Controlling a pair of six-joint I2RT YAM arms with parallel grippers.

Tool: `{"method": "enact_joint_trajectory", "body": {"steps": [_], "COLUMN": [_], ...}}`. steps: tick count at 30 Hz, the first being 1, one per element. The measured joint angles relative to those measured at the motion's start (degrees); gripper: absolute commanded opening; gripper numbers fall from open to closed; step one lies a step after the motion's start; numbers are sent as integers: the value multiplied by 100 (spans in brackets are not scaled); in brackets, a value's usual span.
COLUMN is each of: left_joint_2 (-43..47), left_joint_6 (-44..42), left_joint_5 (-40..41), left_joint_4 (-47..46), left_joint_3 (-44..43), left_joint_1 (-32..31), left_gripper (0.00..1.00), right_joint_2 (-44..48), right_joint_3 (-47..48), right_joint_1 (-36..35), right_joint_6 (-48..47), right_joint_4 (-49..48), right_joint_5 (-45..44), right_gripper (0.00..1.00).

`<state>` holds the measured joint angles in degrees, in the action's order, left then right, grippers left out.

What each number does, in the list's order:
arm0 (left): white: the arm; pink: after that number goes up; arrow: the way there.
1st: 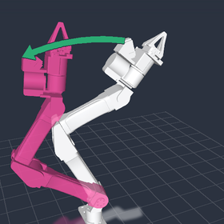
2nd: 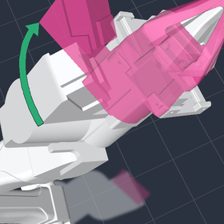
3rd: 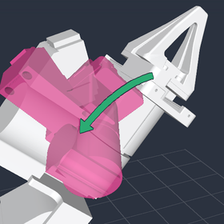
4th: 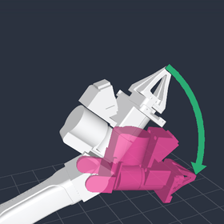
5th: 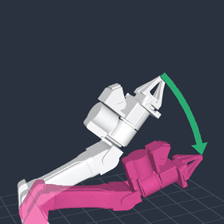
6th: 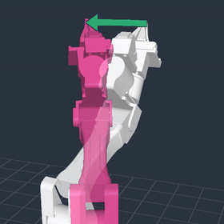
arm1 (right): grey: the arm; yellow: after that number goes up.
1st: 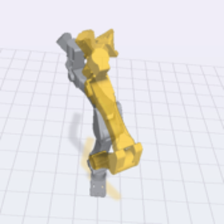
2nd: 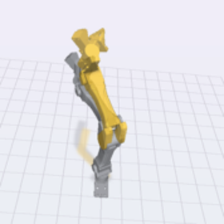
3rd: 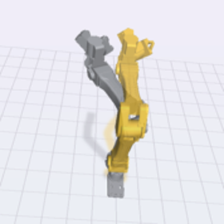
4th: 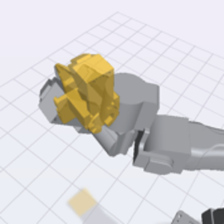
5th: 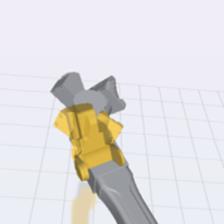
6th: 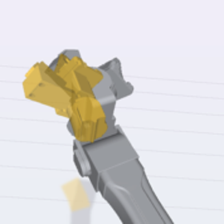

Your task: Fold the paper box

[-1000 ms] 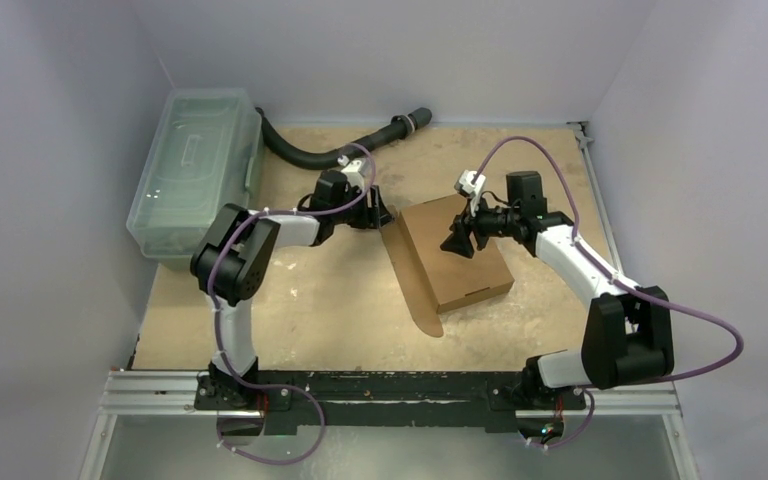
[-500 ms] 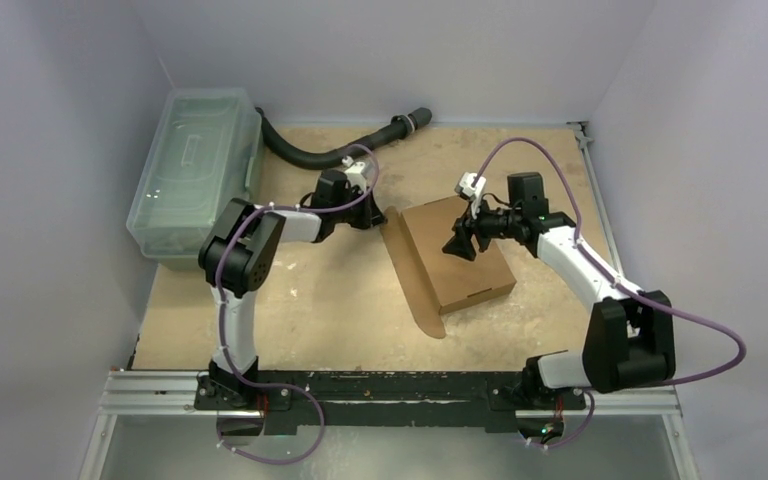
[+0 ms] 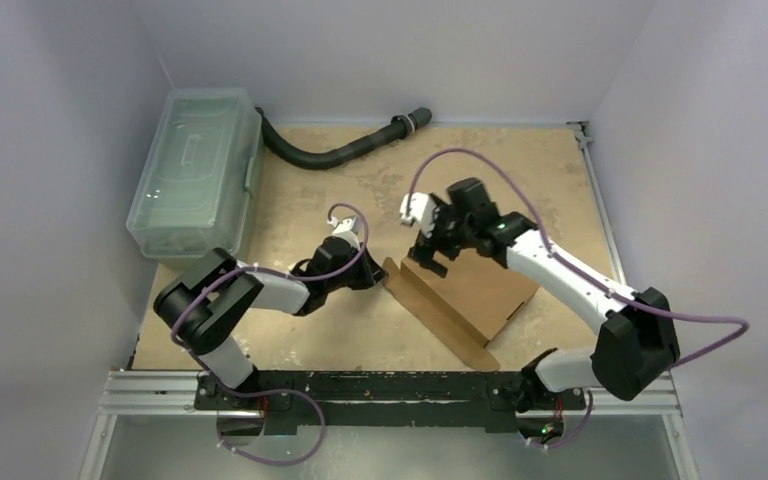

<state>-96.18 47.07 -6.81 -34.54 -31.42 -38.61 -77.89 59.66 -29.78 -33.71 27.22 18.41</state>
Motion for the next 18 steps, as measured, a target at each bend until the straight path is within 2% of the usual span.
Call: {"method": "enact_joint_trajectory", "body": {"steps": [3,6,10,16,18], "left_joint_2": [328,531,632,632,632], "left_joint_6": [472,809,1067,1202,1204], "left_joint_5": [616,1121,1502,1624,1631], "left_joint_4": [168,455,675,673,629], "left_joint_3": [201,216,216,219,232], "left_joint_1": [-251,-315,-350,-372,-380], "left_gripper": [0,0,0,0,0], "right_joint_2": [-94,-208,-286,-595,-732], "right_joint_3": [-109,-291,-800,-1386,-1427], "right_joint_1": [-951,-1532,-1749,-1875,-1902], "right_joint_6": [-61,-127,-201,-140,-116], "right_joint_4": [-76,-243,-715,-1725,-1993], "right_joint_5": [-717,-1248,-1965,-2957,-3233], "right_gripper": [99,99,99,99,95]}}
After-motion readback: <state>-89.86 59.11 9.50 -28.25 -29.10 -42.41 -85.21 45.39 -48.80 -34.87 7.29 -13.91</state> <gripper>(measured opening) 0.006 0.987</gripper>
